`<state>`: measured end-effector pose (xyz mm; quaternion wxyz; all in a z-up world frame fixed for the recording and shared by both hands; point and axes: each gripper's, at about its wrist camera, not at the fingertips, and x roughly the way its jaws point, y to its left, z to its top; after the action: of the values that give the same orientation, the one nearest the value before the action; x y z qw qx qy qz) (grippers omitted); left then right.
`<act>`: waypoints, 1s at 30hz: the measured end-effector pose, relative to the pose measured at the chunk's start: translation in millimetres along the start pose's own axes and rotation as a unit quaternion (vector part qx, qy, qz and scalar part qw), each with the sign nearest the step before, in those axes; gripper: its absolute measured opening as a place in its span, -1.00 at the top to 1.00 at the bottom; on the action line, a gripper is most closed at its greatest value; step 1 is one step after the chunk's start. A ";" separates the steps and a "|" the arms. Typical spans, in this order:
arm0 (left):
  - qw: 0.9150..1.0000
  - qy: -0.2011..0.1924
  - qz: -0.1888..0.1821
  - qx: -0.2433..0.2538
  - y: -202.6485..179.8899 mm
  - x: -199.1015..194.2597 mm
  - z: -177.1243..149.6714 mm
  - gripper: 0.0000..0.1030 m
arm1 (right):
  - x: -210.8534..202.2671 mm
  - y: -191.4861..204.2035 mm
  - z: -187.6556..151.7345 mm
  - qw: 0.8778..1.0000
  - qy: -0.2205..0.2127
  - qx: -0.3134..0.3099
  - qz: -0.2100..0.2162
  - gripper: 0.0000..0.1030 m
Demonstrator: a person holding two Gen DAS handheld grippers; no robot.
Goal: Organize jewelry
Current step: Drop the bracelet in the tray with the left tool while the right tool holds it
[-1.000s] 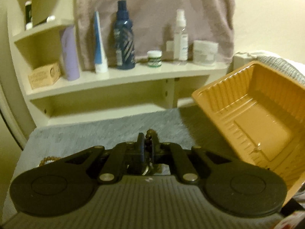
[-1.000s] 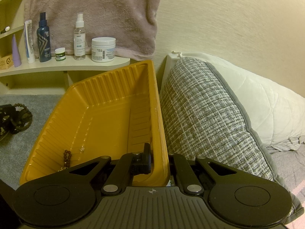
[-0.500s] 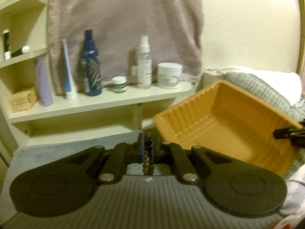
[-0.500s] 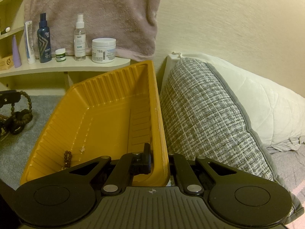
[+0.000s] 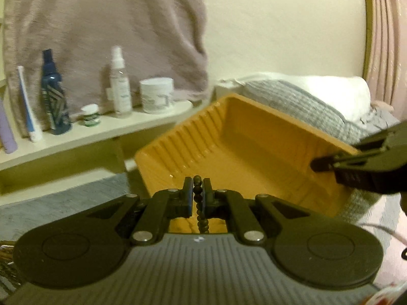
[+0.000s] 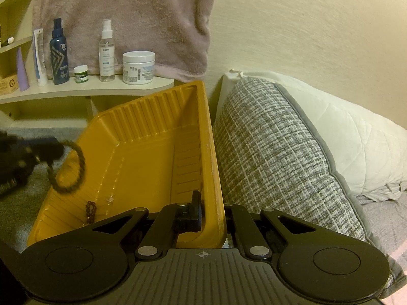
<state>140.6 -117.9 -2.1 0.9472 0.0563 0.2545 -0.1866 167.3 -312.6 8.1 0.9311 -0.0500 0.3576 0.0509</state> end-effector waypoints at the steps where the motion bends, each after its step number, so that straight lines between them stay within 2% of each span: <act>1: 1.000 0.002 -0.001 0.003 -3.1 1.0 -1.4 0.88 | 0.0 0.0 0.0 1.000 0.000 0.000 0.000 0.92; 4: 1.000 0.006 -0.001 0.019 -10.8 2.4 -4.3 0.83 | -0.3 -0.3 -0.4 1.000 0.000 0.000 0.000 0.92; 6: 1.000 0.006 -0.006 0.025 -12.8 0.5 -6.3 0.45 | -0.9 -0.1 -0.6 1.000 -0.001 0.000 0.001 0.92; 13: 1.000 0.010 0.019 0.014 3.0 -12.2 -18.1 0.45 | -1.3 0.4 -1.3 1.000 -0.001 0.001 0.001 0.92; 17: 0.998 0.019 0.054 0.001 22.4 -22.0 -30.9 0.39 | -1.2 0.7 -1.2 1.000 -0.001 0.001 0.000 0.92; 23: 0.992 0.045 0.111 -0.023 62.0 -26.7 -48.9 0.37 | -1.1 0.7 -1.8 1.000 0.000 0.001 -0.001 0.92; 30: 0.985 0.058 0.155 -0.038 95.7 -32.7 -61.4 0.37 | 0.1 -0.1 -3.1 1.000 0.000 0.001 -0.001 0.92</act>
<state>122.6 -6.4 -37.6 0.9497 0.0694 0.3045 -0.0242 165.4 -313.2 5.7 0.9311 -0.0497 0.3580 0.0498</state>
